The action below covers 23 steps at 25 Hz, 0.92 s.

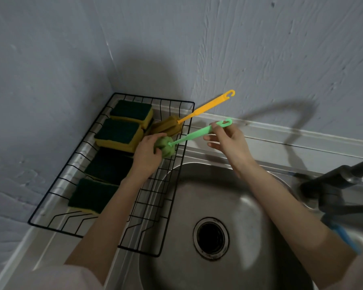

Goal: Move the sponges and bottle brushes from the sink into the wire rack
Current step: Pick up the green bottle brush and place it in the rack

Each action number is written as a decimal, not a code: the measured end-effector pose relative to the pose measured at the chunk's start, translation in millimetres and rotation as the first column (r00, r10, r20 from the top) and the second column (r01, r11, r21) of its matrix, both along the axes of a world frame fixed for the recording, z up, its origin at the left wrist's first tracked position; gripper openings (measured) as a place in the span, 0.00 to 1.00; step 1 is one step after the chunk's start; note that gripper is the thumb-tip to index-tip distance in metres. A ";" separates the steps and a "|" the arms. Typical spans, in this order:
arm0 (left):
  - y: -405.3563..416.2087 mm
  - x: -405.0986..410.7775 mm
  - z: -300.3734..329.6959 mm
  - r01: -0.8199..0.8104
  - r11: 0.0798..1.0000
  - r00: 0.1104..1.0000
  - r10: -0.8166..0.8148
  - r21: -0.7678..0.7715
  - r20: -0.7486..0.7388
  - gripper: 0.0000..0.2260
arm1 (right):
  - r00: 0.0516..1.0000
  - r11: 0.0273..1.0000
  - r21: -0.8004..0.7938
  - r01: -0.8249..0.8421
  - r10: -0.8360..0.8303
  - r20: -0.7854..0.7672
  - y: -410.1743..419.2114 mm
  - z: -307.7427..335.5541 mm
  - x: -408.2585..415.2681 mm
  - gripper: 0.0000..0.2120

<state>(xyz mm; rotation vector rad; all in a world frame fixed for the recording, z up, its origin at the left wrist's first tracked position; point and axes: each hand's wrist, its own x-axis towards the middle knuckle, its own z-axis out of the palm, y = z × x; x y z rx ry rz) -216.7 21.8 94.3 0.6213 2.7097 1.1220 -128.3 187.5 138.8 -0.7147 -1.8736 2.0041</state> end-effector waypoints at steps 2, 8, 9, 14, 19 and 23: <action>0.3 3.1 3.6 -0.004 1.000 1.000 0.003 0.011 0.008 0.20 | 0.998 0.999 0.038 -0.032 0.029 0.059 -0.4 -2.6 2.9 0.02; -8.9 23.2 22.8 0.035 0.999 0.999 -0.035 0.003 -0.031 0.18 | 0.940 0.974 0.162 -0.159 0.099 0.326 2.1 -10.1 30.3 0.17; -11.1 28.6 27.4 0.049 0.999 0.998 -0.049 -0.007 -0.040 0.18 | 0.933 0.961 0.205 -0.186 0.107 0.344 2.0 -8.0 36.6 0.17; -23.2 67.5 51.1 0.132 0.990 0.985 -0.137 -0.053 -0.102 0.16 | 0.913 0.860 0.409 -0.306 0.143 0.382 -4.8 9.9 74.8 0.16; -27.3 117.4 67.6 0.199 0.970 0.966 -0.218 -0.137 -0.142 0.14 | 0.870 0.702 0.561 -0.439 0.176 0.460 -13.2 19.5 131.3 0.17; -26.4 164.6 64.5 0.246 0.954 0.951 -0.272 -0.170 -0.148 0.14 | 0.827 0.690 0.517 -0.506 0.217 0.519 -13.4 9.4 183.9 0.18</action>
